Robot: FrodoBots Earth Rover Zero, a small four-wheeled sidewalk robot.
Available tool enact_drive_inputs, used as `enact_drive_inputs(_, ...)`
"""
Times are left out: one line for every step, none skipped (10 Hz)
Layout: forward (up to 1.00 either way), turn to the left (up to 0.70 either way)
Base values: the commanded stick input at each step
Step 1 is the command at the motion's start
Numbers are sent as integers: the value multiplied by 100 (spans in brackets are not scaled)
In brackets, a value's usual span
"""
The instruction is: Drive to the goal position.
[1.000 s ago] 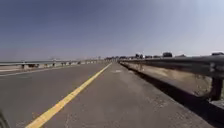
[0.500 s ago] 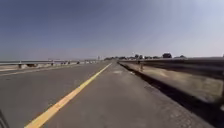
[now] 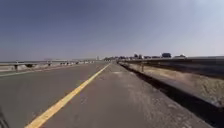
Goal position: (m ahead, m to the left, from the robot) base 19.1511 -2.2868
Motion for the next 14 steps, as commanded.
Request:
enact_drive_inputs(50,0)
enact_drive_inputs(50,0)
enact_drive_inputs(50,0)
enact_drive_inputs(50,0)
enact_drive_inputs(50,0)
enact_drive_inputs(50,0)
enact_drive_inputs(50,0)
enact_drive_inputs(50,0)
enact_drive_inputs(50,0)
enact_drive_inputs(50,0)
enact_drive_inputs(50,0)
enact_drive_inputs(50,0)
enact_drive_inputs(50,0)
enact_drive_inputs(50,0)
